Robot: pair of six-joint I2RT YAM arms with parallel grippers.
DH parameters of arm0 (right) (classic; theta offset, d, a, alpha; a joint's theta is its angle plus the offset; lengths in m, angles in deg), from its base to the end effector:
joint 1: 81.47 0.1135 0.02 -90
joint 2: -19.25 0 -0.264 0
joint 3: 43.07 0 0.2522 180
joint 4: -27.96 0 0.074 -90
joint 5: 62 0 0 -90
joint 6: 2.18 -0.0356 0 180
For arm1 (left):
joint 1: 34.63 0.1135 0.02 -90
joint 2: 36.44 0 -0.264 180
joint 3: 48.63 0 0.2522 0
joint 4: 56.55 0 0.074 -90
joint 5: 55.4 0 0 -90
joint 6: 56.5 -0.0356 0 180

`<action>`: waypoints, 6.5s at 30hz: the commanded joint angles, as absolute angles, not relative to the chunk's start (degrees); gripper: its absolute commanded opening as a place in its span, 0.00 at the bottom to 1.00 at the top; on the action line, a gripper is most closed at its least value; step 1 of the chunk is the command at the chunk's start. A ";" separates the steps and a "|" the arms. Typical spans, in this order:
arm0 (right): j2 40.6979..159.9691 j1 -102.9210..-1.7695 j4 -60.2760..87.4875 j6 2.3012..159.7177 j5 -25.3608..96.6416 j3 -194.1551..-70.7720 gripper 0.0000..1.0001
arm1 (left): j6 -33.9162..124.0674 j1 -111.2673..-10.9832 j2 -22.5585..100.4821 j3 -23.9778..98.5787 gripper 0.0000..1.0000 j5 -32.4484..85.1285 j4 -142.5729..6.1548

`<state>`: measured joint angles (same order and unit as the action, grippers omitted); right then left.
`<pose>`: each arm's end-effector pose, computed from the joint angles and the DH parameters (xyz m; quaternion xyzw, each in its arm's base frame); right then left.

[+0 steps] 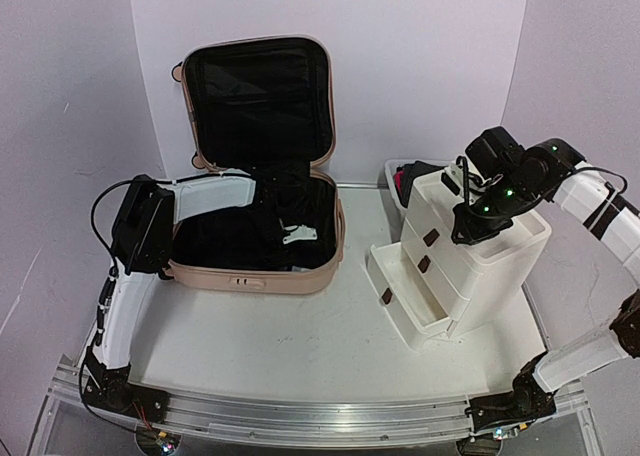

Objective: Open, take out, and arrange the luggage

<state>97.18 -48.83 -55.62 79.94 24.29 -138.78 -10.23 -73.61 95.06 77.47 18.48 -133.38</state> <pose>0.2116 0.1328 0.3488 -0.2029 0.9560 0.0429 0.2075 0.3519 -0.2974 0.1803 0.6598 0.7352 -0.1370 0.0728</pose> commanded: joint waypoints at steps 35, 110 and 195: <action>99.98 -48.69 -57.83 85.30 29.66 -133.66 0.00 | -2.68 -74.10 76.72 70.93 0.09 31.50 -122.25; 96.89 -48.69 -36.93 70.41 39.71 -129.39 0.00 | 131.40 -100.17 93.06 84.49 0.00 46.22 -119.99; 89.67 -48.67 -47.35 68.92 17.08 -131.59 0.23 | 100.70 -97.20 74.37 63.86 0.54 41.33 -85.08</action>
